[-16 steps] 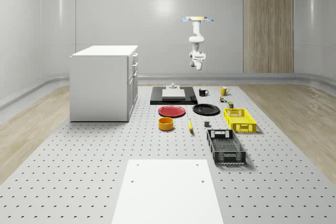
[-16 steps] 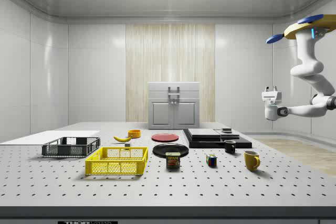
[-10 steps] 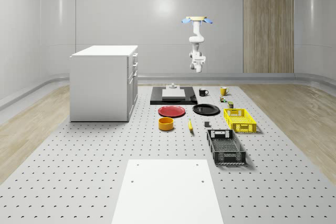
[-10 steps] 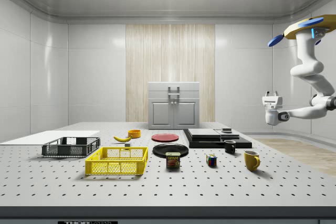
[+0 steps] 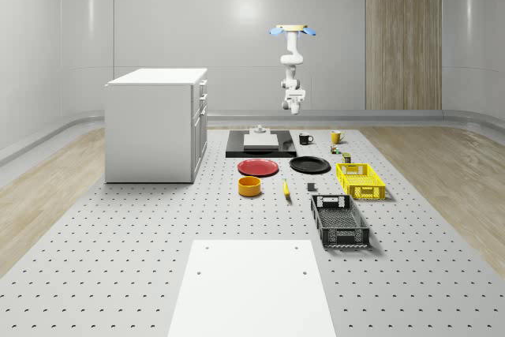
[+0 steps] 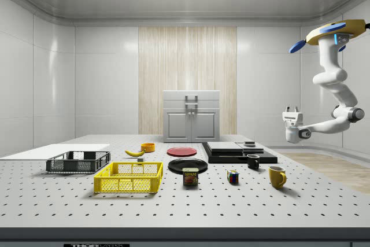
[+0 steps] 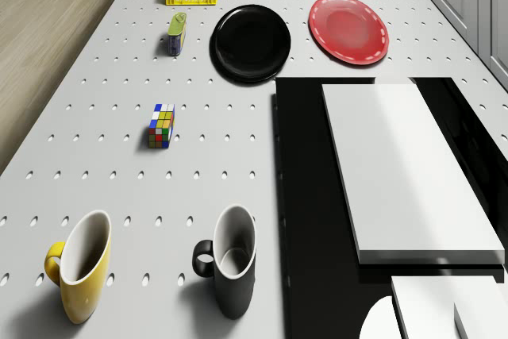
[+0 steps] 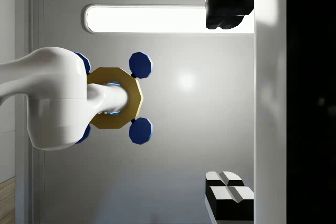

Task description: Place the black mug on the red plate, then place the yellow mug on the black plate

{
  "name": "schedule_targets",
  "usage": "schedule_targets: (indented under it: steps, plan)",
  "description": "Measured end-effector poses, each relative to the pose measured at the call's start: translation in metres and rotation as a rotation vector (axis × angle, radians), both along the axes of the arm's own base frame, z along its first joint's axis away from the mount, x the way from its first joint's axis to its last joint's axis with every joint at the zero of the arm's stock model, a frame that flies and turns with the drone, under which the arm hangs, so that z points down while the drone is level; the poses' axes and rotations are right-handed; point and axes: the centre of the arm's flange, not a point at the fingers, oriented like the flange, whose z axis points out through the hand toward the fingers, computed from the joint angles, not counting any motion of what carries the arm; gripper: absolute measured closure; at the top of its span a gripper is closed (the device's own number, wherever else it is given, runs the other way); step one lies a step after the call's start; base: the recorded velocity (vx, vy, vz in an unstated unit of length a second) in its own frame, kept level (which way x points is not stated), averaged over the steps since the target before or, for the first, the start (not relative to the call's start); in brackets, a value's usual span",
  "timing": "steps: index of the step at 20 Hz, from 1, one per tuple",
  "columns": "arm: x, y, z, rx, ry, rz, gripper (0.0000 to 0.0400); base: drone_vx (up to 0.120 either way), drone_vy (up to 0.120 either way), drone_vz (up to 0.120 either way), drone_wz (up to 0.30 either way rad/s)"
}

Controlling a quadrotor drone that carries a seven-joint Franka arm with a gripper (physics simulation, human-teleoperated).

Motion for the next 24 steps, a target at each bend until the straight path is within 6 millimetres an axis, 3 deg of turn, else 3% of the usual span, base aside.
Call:
schedule_targets:
  steps: [22,24]
  plan:
    - [-0.0008,0.0002,0.0081,-0.002,-0.017,0.0,0.0,0.12,0.0,0.0,0.0]
    - [-0.0009,0.0003,0.0081,-0.003,-0.018,0.0,0.0,0.12,-0.1,0.0,0.0]
